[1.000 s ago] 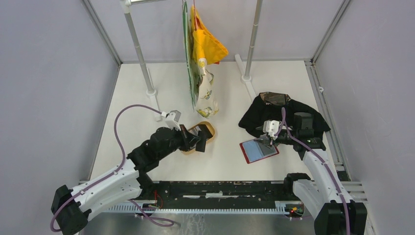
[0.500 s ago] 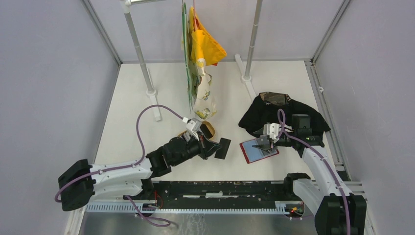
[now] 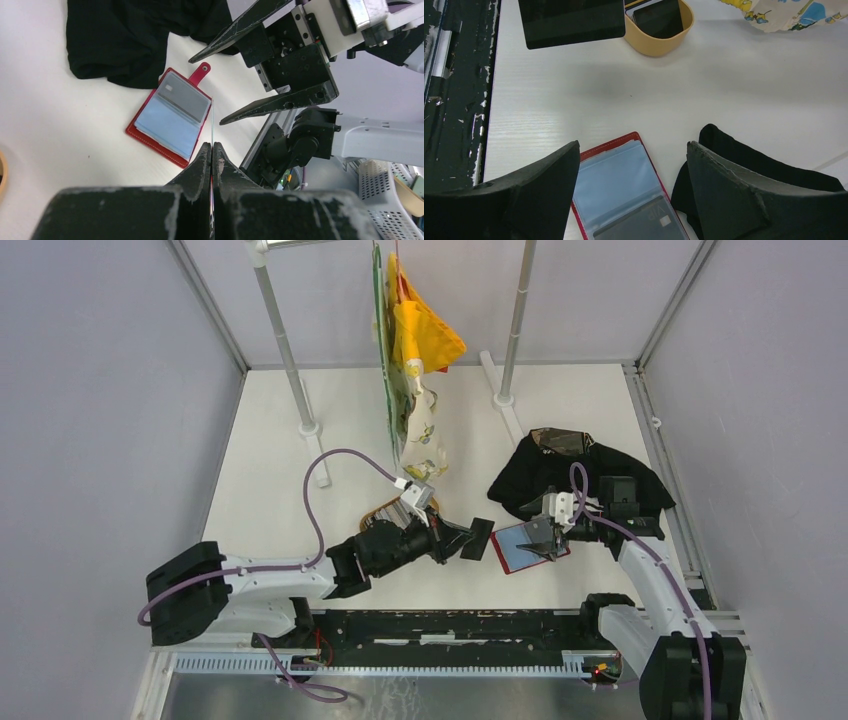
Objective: Put the credit cards into the card holder
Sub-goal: Pick up the credit card from the storage box.
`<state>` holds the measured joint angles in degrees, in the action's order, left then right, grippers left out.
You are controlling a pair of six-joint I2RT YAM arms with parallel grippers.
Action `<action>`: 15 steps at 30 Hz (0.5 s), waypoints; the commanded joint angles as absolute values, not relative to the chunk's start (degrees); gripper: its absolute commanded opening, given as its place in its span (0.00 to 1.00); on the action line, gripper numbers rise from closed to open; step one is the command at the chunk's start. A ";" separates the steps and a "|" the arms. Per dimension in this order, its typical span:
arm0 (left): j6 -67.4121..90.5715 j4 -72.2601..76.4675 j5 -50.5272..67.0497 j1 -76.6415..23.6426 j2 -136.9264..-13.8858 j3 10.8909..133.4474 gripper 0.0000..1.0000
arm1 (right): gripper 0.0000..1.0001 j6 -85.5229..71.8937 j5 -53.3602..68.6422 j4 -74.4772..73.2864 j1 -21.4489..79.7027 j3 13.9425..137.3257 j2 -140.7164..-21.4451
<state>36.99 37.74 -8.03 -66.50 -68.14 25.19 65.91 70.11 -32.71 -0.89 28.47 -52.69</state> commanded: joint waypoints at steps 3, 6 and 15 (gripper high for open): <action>34.36 47.08 -8.76 -67.44 -70.11 27.22 0.02 | 0.93 68.73 74.07 -36.07 -2.35 29.82 -53.20; 33.96 48.05 -7.88 -68.07 -71.13 27.65 0.02 | 0.98 68.56 76.33 -36.51 -3.22 29.54 -52.65; 33.28 49.08 -7.29 -68.42 -71.16 27.52 0.02 | 0.98 54.58 80.19 -28.11 -3.96 27.51 -50.56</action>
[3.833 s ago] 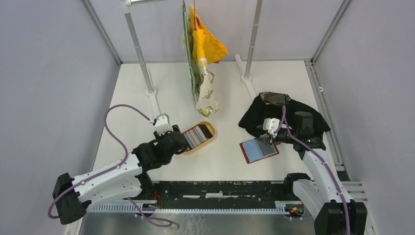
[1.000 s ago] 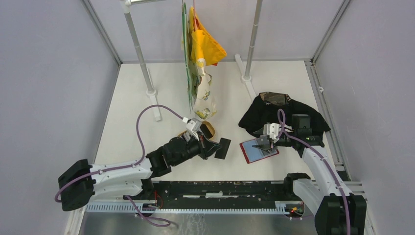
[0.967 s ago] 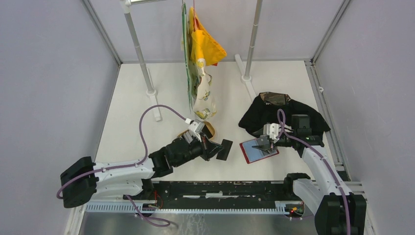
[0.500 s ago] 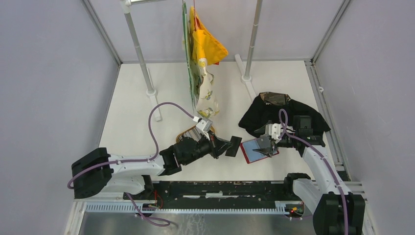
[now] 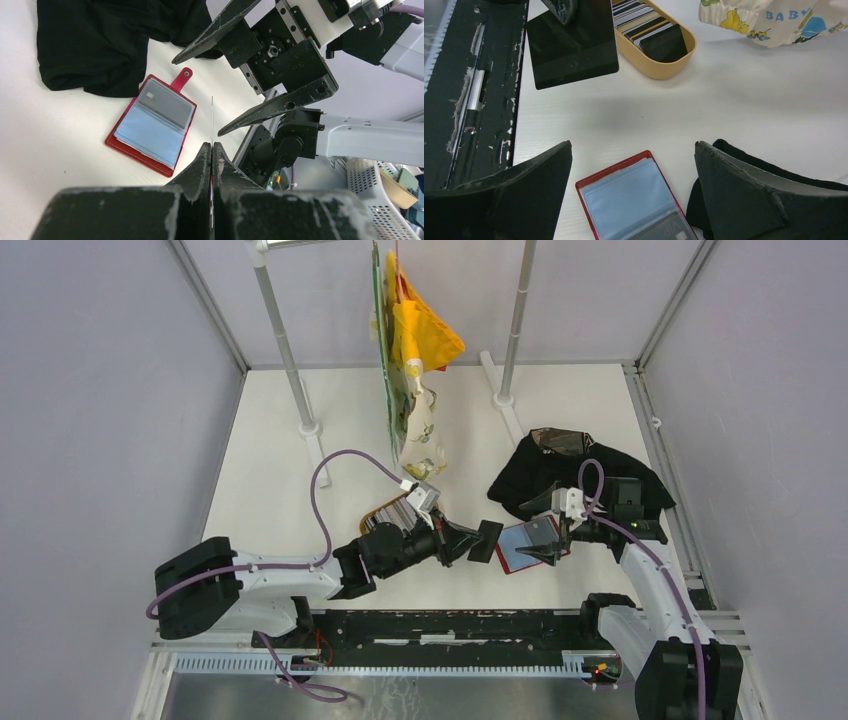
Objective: Put the credit cards into the card holder
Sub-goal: Pick up the credit card from the storage box.
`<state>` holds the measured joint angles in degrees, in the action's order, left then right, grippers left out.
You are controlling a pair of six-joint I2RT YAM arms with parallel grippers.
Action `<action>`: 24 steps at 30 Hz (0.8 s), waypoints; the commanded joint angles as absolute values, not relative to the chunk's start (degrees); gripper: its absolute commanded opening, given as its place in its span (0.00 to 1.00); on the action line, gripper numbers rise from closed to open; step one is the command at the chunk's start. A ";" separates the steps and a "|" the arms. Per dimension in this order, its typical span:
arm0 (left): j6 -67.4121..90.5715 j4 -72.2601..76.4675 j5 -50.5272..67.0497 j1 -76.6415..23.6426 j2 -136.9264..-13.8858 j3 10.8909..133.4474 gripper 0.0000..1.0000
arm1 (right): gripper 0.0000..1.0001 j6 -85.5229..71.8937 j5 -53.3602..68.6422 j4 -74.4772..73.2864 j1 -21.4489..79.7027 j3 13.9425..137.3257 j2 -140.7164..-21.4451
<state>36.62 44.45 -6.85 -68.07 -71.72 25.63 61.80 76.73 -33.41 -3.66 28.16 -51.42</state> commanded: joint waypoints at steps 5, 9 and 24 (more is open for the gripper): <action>29.98 48.73 -9.52 -68.30 -69.33 27.21 0.02 | 0.97 48.63 76.88 -24.99 -3.87 28.03 -51.15; 29.27 49.58 -11.35 -68.34 -68.07 25.84 0.02 | 0.93 41.83 76.91 -21.34 -3.50 27.67 -51.39; 30.84 66.71 -8.43 -65.84 -71.89 23.84 0.02 | 0.98 15.67 73.18 1.81 7.83 23.05 -51.66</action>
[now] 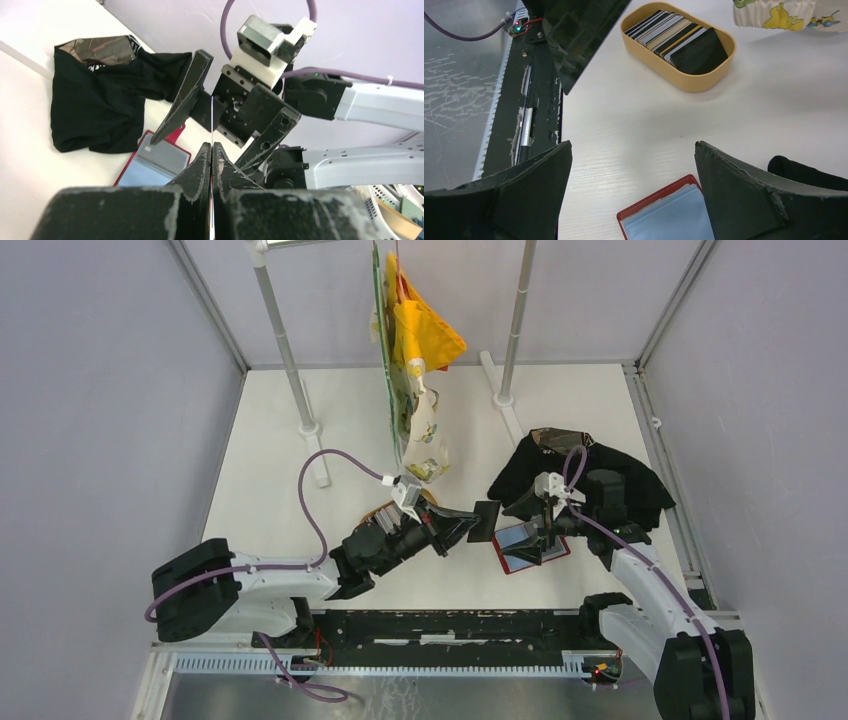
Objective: Put the credit cards into the card holder
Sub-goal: Pick up the credit card from the storage box.
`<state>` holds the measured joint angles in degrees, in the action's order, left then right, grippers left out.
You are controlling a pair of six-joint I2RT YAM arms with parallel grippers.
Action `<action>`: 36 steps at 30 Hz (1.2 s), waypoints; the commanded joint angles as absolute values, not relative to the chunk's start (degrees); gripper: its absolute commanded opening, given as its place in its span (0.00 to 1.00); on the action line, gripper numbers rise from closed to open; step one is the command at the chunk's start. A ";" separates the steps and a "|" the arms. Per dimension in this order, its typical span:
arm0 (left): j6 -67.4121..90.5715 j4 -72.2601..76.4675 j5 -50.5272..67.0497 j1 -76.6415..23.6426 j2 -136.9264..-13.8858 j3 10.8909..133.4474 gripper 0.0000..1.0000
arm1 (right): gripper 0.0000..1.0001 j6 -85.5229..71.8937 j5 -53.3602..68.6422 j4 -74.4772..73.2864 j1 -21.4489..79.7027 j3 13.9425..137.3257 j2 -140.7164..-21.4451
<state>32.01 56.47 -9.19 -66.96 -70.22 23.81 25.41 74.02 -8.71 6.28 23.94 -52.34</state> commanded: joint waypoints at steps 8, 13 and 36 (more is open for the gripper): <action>33.99 73.58 -5.76 -64.55 -75.67 23.93 0.02 | 0.98 -4.95 75.23 19.16 11.03 21.10 -52.39; 35.31 76.37 -4.43 -64.45 -78.80 24.80 0.02 | 0.94 -11.02 75.09 22.55 13.09 21.51 -52.08; 35.23 68.05 15.86 -57.99 -81.13 27.76 0.43 | 0.00 -5.61 76.36 14.01 14.45 24.15 -55.14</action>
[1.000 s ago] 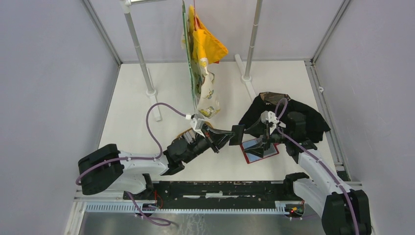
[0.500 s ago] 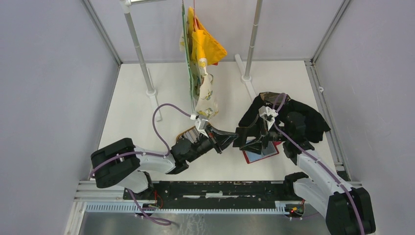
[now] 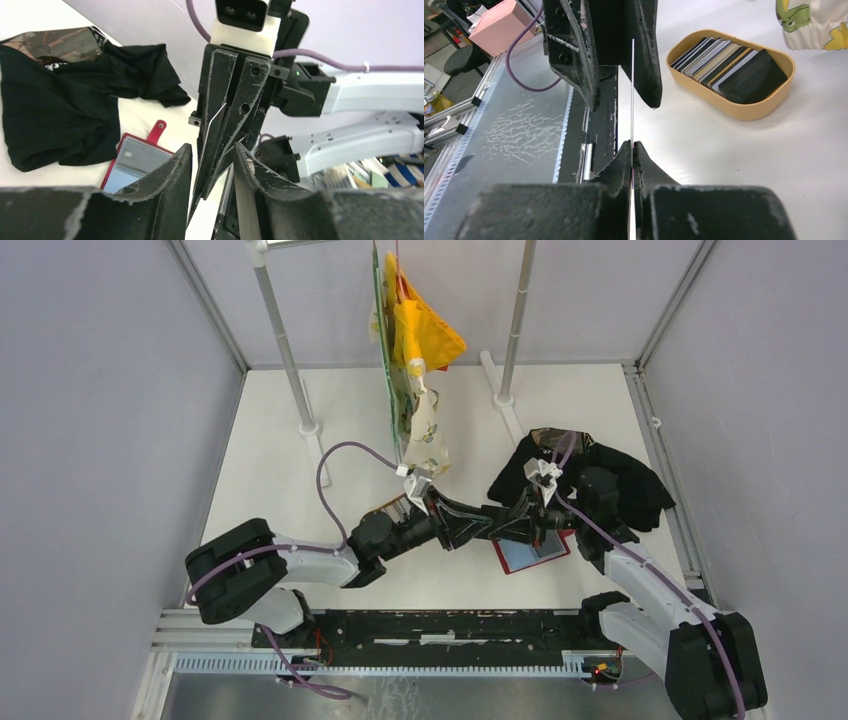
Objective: Put the credit cards into the card holder
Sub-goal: Pick up the credit card from the storage box.
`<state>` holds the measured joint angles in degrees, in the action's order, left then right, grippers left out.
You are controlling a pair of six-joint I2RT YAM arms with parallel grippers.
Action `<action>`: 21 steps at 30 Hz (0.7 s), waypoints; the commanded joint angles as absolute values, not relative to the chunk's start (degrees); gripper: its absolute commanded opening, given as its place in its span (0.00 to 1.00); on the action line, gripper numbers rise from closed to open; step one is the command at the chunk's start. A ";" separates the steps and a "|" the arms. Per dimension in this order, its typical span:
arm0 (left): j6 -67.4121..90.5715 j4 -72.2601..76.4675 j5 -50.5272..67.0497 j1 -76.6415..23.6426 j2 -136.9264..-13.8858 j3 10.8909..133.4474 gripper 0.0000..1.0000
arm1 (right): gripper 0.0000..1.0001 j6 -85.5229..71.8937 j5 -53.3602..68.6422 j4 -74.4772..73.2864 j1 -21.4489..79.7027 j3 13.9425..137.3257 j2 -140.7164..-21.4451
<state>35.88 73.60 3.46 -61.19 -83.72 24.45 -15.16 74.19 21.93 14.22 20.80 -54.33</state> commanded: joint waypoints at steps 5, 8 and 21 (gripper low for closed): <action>30.12 54.45 25.78 -54.47 -77.36 29.87 0.46 | 0.00 8.44 79.30 1.63 14.90 27.50 -58.11; 25.86 44.95 26.67 -54.49 -75.58 32.54 0.47 | 0.00 13.41 78.58 -3.69 15.59 28.51 -58.96; 20.14 32.50 28.07 -54.49 -74.78 37.66 0.16 | 0.00 18.01 75.52 -7.76 16.93 29.25 -59.21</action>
